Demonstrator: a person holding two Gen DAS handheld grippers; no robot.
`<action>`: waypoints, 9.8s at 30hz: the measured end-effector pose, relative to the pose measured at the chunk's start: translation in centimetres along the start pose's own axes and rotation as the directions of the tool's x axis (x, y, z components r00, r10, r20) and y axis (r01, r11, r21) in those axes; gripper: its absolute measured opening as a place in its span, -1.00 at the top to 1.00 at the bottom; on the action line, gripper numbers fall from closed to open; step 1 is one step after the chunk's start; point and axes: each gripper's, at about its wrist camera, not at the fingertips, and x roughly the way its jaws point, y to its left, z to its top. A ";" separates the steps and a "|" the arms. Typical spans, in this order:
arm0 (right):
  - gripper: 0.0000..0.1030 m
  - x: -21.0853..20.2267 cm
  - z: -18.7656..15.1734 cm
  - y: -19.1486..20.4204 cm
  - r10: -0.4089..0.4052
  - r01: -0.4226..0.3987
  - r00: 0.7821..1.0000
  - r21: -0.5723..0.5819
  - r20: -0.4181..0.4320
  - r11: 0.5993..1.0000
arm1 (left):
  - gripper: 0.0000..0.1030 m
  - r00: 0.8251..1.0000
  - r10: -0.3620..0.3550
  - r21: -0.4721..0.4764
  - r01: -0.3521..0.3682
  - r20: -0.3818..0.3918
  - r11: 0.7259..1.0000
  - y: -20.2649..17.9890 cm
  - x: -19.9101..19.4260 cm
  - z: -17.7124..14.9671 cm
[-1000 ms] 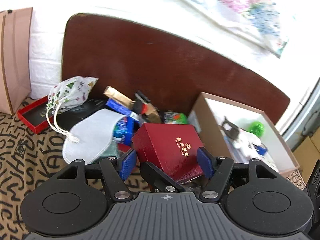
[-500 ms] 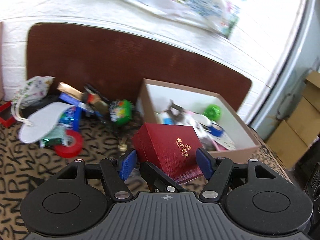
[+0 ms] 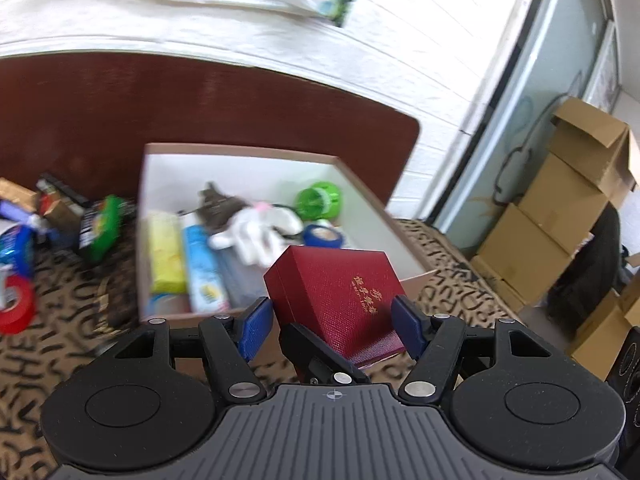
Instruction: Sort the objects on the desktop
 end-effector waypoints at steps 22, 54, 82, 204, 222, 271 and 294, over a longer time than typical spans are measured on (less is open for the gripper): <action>-0.65 8.2 4.6 -10.9 -0.058 0.058 0.998 0.004 -0.015 0.998 | -0.69 0.997 -0.077 -0.004 0.077 -0.007 0.997 -1.7 13.8 4.9; -0.99 5.5 3.1 -8.8 -0.132 0.133 0.990 0.016 -0.050 0.991 | -1.00 0.999 -0.052 0.090 0.053 -0.016 0.995 -2.2 7.7 2.0; -0.99 1.4 -1.0 4.5 -0.036 0.025 0.984 -0.064 -0.177 0.998 | -1.00 0.988 0.154 0.012 -0.154 0.019 0.988 4.6 -7.0 -4.3; -0.40 5.0 -12.3 12.5 0.268 -0.328 0.893 -0.116 -0.361 0.937 | -0.62 0.963 0.181 -0.082 -0.201 -0.201 0.976 18.1 -7.2 -13.1; 0.06 4.7 -11.6 13.4 0.279 -0.361 0.885 -0.172 -0.372 0.917 | -0.24 0.963 0.194 -0.047 -0.206 -0.187 0.977 16.3 -7.5 -12.2; -0.99 5.5 0.1 1.0 0.023 -0.025 0.999 -0.105 -0.022 0.994 | -1.00 0.988 0.128 0.017 -0.130 0.084 0.991 8.3 -0.3 0.2; -0.99 -6.1 -2.4 -1.2 -0.195 0.191 0.977 -0.058 -0.087 0.980 | -1.00 0.931 0.344 0.082 -0.355 0.126 0.931 -0.5 -8.0 -6.9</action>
